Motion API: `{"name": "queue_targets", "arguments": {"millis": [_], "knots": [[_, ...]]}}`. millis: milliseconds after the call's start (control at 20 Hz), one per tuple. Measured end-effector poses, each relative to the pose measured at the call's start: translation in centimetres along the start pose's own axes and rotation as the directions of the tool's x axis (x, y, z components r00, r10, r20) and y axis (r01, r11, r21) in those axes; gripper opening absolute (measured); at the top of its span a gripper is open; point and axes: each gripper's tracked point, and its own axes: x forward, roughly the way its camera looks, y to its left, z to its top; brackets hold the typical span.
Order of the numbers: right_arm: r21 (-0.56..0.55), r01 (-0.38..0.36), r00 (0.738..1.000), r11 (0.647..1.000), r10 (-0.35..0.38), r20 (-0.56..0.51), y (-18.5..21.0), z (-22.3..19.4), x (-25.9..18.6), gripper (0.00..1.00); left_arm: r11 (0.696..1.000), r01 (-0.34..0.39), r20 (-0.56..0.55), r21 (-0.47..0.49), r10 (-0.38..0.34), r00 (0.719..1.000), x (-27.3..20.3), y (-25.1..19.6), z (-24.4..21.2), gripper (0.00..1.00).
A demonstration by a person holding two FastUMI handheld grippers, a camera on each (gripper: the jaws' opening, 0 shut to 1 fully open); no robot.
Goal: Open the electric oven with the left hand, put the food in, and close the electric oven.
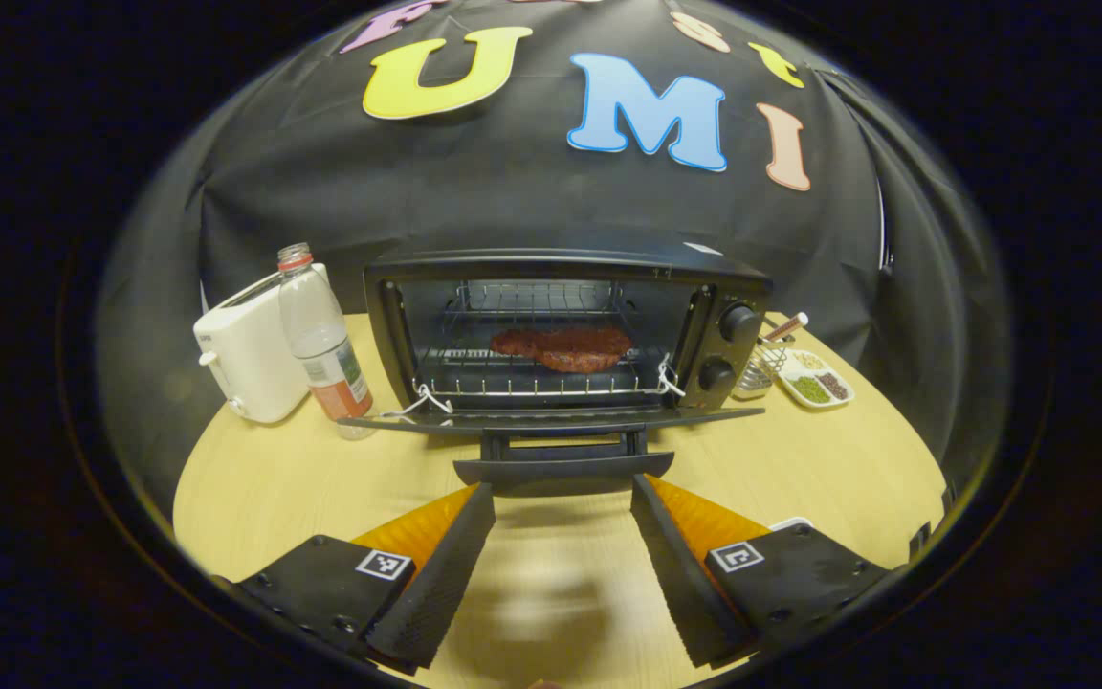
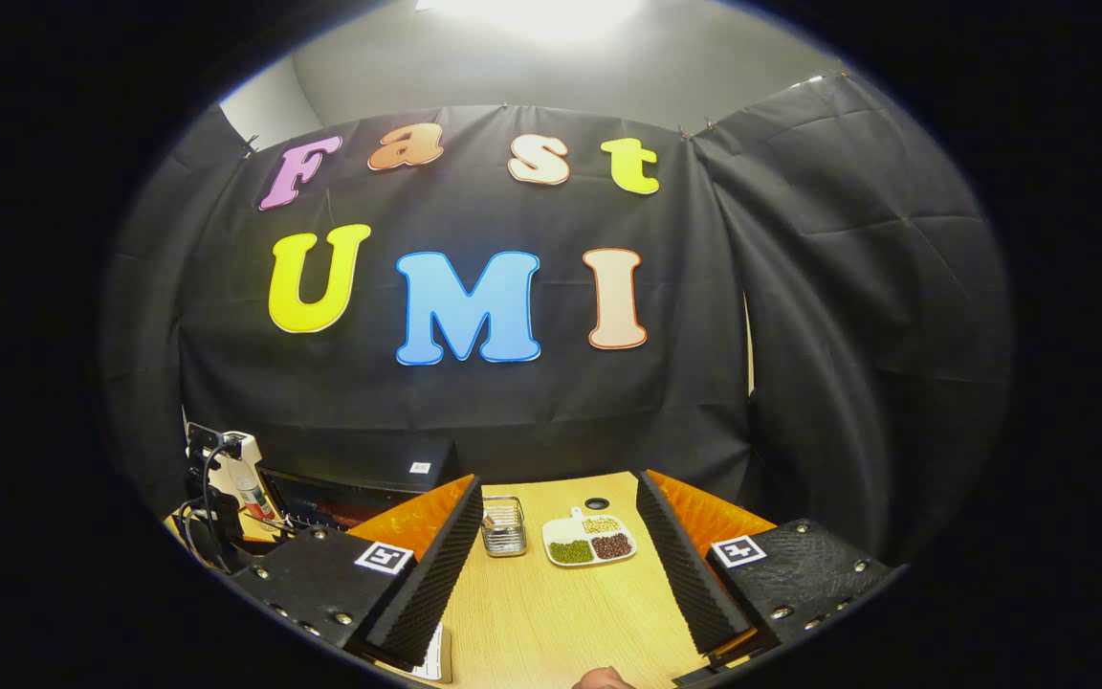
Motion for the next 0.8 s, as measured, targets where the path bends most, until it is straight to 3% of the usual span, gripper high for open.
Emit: {"name": "queue_targets", "arguments": {"millis": [800], "knots": [[-0.021,-0.019,1.000,1.000,0.019,-0.005,2.1,0.3,1.9,0.98,1.000,-0.001,0.087,-0.017,0.003,0.996,0.5,0.8,4.1,0.98]]}}
